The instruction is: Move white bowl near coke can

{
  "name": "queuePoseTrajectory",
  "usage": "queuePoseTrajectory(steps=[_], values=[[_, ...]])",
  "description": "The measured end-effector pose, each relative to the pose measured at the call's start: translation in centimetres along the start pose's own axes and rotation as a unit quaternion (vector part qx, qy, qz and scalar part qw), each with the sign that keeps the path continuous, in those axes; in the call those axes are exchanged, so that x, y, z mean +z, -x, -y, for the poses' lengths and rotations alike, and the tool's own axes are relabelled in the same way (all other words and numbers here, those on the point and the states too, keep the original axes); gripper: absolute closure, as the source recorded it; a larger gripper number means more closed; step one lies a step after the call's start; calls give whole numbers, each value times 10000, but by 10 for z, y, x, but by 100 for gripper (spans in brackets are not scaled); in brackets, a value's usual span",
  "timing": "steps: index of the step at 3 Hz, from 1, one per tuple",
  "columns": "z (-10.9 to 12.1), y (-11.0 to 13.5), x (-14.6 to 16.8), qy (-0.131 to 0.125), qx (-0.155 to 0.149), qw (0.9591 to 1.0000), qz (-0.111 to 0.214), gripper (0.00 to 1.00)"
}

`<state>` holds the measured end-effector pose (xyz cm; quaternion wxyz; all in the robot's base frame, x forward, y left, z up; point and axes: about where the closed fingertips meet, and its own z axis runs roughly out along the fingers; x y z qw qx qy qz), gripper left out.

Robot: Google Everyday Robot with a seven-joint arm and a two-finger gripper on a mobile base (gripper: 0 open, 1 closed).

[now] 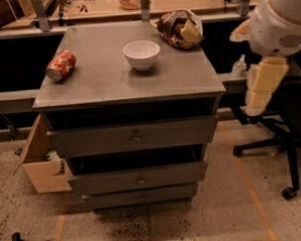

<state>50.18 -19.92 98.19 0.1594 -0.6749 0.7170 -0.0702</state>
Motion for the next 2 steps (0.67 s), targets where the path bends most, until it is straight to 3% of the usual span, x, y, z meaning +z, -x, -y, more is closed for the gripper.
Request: queuePoseTrajectory(steps=[1,2], values=[[37,24,21,235,-812,9961,265,0],[75,57,44,301,-1594,9849,611,0]])
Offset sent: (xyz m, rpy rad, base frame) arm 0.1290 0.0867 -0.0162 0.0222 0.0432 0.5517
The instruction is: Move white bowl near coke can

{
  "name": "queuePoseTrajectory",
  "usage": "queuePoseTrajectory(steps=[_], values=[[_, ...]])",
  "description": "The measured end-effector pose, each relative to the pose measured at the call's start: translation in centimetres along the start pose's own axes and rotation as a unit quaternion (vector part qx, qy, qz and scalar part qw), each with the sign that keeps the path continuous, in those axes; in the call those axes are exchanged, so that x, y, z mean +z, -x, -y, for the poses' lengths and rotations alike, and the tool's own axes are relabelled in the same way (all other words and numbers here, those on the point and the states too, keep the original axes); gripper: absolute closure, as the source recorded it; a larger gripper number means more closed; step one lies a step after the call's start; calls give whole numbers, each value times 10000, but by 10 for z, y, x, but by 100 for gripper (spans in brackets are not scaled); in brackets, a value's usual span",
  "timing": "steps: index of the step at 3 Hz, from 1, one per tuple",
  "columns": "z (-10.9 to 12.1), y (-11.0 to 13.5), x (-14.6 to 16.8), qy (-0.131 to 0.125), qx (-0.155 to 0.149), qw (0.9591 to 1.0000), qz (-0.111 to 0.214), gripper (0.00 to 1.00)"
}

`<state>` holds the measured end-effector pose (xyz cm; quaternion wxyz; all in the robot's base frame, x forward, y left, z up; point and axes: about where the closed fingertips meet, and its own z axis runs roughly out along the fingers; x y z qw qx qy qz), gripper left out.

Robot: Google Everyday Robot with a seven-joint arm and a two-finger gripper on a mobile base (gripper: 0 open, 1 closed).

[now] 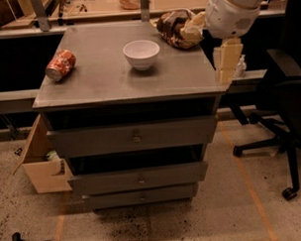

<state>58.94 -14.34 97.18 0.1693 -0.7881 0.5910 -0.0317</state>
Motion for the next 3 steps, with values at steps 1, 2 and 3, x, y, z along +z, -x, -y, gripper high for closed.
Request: queuePoseTrajectory(steps=[1,2,3], values=[[12,1,0,-157,-79,9998,35,0],[12,1,0,-158,-79,9998,35,0],[25,7,6,-136,-279,9995,77,0]])
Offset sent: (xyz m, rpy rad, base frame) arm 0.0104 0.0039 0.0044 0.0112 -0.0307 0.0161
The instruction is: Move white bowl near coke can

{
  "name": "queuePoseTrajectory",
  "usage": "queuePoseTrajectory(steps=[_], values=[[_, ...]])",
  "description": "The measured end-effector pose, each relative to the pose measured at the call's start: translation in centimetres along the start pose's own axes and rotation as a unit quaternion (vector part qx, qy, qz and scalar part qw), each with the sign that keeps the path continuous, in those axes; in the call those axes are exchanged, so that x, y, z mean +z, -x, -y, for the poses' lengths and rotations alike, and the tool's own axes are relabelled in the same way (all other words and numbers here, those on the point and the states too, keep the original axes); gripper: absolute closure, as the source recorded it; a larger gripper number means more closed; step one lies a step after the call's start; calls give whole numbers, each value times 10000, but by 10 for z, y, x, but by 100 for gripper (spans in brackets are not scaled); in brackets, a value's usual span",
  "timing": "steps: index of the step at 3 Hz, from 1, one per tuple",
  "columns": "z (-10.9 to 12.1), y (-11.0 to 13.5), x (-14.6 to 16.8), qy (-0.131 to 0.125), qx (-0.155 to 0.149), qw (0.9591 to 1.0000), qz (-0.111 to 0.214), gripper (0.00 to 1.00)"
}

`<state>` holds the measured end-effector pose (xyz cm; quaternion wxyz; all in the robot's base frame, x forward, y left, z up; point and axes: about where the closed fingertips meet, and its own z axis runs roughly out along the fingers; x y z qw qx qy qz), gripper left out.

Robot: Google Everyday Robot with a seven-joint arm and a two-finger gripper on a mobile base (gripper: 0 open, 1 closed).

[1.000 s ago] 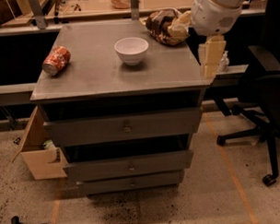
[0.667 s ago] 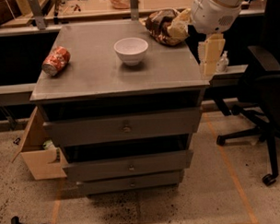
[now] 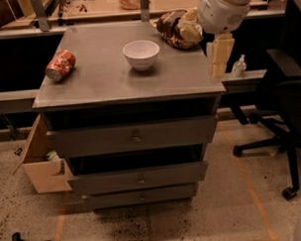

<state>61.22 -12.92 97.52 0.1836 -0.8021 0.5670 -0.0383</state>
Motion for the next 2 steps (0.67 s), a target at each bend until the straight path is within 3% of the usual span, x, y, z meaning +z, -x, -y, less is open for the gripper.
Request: queuePoseTrajectory(steps=[2], values=[[31,1,25,109,-245,9996,113,0]])
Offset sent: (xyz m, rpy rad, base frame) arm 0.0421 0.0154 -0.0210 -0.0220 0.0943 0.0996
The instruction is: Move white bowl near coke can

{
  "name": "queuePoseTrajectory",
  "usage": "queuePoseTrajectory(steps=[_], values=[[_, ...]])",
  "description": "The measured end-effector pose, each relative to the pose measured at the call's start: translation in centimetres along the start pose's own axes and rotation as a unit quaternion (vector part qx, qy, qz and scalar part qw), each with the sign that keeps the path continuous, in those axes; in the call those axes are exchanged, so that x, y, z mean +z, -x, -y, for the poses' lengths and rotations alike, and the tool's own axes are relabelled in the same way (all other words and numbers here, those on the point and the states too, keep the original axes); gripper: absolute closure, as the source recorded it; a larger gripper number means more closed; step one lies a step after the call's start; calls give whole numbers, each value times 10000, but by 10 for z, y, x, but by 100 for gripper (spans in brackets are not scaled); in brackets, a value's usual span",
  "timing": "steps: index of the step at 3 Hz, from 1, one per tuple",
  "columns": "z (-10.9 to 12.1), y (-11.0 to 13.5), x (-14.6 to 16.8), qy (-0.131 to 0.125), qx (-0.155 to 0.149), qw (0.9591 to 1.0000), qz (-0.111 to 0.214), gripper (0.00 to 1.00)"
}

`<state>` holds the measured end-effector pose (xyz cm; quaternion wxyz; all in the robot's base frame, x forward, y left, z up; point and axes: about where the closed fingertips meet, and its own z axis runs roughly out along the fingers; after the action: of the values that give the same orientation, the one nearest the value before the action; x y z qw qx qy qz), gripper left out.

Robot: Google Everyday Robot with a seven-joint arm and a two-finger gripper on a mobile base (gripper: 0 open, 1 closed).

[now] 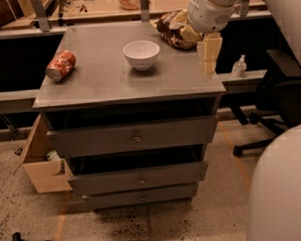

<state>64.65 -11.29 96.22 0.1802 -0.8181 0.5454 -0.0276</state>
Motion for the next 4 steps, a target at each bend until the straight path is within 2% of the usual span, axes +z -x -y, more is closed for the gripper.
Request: queuePoseTrajectory(steps=[2,4], values=[[38,4,30,115,-368,9991,-157,0],[78,8,77,169,-679,9974,-190,0]])
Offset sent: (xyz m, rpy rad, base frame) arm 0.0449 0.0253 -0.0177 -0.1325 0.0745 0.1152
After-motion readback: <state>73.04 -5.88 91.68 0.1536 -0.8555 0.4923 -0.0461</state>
